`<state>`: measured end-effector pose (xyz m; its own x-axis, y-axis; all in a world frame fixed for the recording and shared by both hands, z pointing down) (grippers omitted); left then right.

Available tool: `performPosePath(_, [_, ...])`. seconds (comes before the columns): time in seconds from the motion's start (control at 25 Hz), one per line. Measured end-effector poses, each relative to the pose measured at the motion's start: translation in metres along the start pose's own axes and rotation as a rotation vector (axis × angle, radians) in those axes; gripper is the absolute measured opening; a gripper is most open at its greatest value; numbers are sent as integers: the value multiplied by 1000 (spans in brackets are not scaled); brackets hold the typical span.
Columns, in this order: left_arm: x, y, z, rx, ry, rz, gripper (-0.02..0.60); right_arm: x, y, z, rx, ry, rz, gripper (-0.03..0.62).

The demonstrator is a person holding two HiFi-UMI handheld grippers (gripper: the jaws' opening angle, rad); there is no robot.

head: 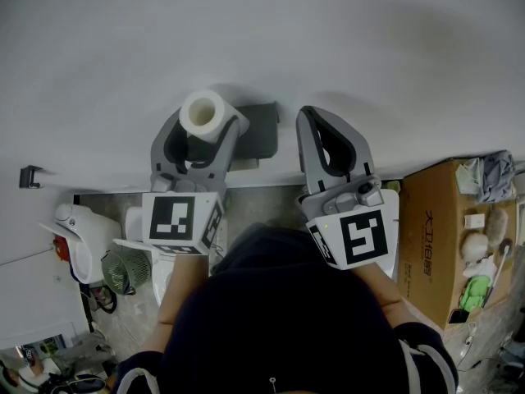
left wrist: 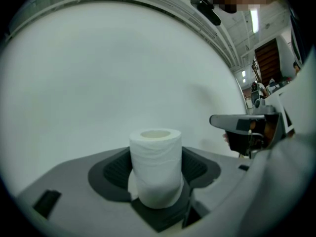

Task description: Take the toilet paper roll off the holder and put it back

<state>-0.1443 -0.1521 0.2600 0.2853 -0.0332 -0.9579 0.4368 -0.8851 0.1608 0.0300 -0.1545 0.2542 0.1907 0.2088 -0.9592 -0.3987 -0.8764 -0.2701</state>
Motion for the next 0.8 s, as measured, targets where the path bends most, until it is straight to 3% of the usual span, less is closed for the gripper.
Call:
performPosePath(0.4, [-5, 1, 7, -5, -89, -23, 293, -2, 2, -3, 0, 5, 4, 17])
performPosePath(0.8, [-4, 1, 4, -12, -77, -17, 295, 0, -3, -6, -4, 9, -2, 17])
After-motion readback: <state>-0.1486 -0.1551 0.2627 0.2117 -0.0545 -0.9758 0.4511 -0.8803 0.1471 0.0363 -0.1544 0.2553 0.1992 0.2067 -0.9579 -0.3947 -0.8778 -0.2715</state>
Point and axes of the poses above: the fingertips, and each gripper's own axes: y forward along the fingers, z to its left, x out of its top, the point moved 5 cm from there along -y, backward along the fingers, and after that the axes turned 13 degrees about -x, right-handed, at the moved point
